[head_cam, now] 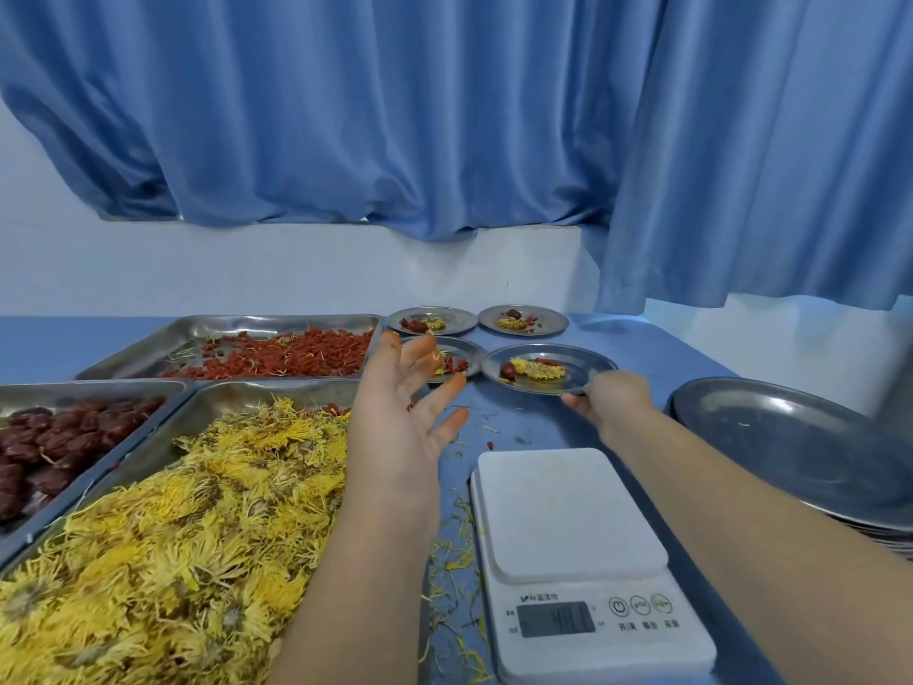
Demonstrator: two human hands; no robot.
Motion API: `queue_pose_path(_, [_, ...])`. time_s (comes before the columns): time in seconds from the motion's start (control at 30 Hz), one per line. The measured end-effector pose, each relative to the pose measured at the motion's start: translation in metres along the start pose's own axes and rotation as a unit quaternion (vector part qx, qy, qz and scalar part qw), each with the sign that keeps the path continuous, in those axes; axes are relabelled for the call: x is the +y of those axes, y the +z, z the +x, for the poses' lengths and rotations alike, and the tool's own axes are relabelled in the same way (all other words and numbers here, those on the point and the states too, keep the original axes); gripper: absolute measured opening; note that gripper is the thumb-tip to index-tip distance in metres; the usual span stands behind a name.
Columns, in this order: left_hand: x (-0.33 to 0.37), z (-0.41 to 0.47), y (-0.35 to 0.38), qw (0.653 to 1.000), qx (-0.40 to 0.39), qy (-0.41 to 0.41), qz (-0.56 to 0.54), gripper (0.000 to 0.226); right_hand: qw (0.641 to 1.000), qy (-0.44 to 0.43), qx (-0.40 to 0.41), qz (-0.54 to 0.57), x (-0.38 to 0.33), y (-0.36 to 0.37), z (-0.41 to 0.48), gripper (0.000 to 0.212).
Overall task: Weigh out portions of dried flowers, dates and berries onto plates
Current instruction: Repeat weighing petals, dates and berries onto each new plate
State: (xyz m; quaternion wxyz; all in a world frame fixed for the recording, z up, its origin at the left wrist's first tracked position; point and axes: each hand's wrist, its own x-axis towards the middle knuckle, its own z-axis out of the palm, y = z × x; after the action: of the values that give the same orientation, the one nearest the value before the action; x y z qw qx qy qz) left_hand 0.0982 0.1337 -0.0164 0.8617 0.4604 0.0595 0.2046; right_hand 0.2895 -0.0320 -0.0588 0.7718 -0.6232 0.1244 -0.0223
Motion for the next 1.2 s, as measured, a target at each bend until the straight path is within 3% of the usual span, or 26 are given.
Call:
queue_pose_path(0.13, [0.001,0.000,0.001,1.000,0.001,-0.009,-0.017,0.041,0.995,0.042,0.080,0.039,0.010,0.008,0.024,0.044])
queue_pose_path(0.27, [0.001,0.002,0.000,0.999,-0.005,-0.034,-0.034,0.042,0.992,0.058,0.113,0.007,0.007,0.018,0.038,0.051])
queue_pose_path(0.4, [0.002,0.005,-0.002,0.997,-0.010,-0.049,-0.051,0.043,0.993,0.052,0.102,-0.032,0.001,0.023,0.042,0.034])
queue_pose_path(0.6, [0.000,0.006,-0.002,0.998,-0.017,-0.047,-0.046,0.044,0.992,0.032,0.093,-0.080,-0.010,0.030,0.049,0.038])
queue_pose_path(0.63, [-0.001,0.007,-0.002,0.998,-0.019,-0.047,-0.045,0.044,0.994,0.037,0.094,-0.036,-0.013,0.029,0.049,0.037])
queue_pose_path(0.67, [-0.001,0.007,-0.003,0.998,-0.021,-0.047,-0.045,0.044,0.995,0.043,0.081,-0.049,-0.013,0.030,0.043,0.036])
queue_pose_path(0.73, [-0.001,0.007,-0.002,0.997,-0.025,-0.050,-0.045,0.044,0.981,-0.037,0.063,-0.181,-0.009,0.029,0.043,0.032])
queue_pose_path(0.8, [-0.001,0.007,-0.002,0.997,-0.033,-0.053,-0.041,0.042,0.998,0.003,0.016,-0.055,-0.011,0.030,0.038,0.036])
queue_pose_path(0.87, [-0.002,0.006,-0.001,0.997,-0.049,-0.058,-0.032,0.039,0.998,-0.004,0.006,-0.067,-0.012,0.031,0.030,0.039])
queue_pose_path(0.97, [-0.003,0.005,-0.001,0.994,-0.087,-0.070,0.001,0.034,0.997,0.011,-0.005,-0.077,-0.018,0.031,0.004,0.008])
queue_pose_path(1.2, [-0.009,0.001,0.005,0.974,-0.146,-0.109,0.132,0.027,0.972,-0.159,-0.133,-0.109,-0.051,-0.016,-0.067,0.007])
